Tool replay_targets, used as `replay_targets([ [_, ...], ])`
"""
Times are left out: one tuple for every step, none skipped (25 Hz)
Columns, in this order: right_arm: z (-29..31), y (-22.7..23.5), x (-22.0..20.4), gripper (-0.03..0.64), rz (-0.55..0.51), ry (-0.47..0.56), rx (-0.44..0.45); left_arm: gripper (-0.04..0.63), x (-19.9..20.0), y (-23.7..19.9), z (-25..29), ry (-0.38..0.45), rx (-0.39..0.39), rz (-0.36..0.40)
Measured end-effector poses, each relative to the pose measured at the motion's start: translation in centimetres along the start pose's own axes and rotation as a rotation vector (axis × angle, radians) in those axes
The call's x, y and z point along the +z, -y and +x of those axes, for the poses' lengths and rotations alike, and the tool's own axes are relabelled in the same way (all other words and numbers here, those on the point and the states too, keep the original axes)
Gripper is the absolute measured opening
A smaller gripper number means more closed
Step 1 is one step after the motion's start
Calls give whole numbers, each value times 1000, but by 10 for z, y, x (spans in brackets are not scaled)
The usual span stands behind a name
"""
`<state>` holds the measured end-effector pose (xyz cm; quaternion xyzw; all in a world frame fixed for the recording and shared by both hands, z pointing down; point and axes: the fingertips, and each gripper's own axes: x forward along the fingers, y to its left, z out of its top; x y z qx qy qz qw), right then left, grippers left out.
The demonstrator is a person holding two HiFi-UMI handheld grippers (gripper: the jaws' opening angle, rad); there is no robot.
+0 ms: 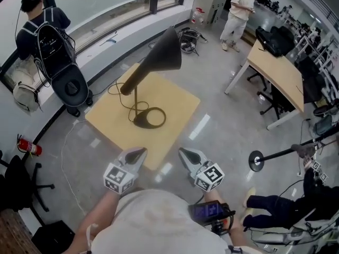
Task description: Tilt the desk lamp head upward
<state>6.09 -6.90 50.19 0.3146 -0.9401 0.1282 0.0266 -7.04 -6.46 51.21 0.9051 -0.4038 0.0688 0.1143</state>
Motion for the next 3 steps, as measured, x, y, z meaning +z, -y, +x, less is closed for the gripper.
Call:
replay_targets([
  [-8,1,-2,14,0,-4,-2,2,0,9,3,-1,-7,2],
  [-16,2,-3,14,1,-8,-3,2,0,18,7,-2,-15,2],
  [-24,3,-5,14,2,-12,-5,2,0,28,10,-2,-22,2],
])
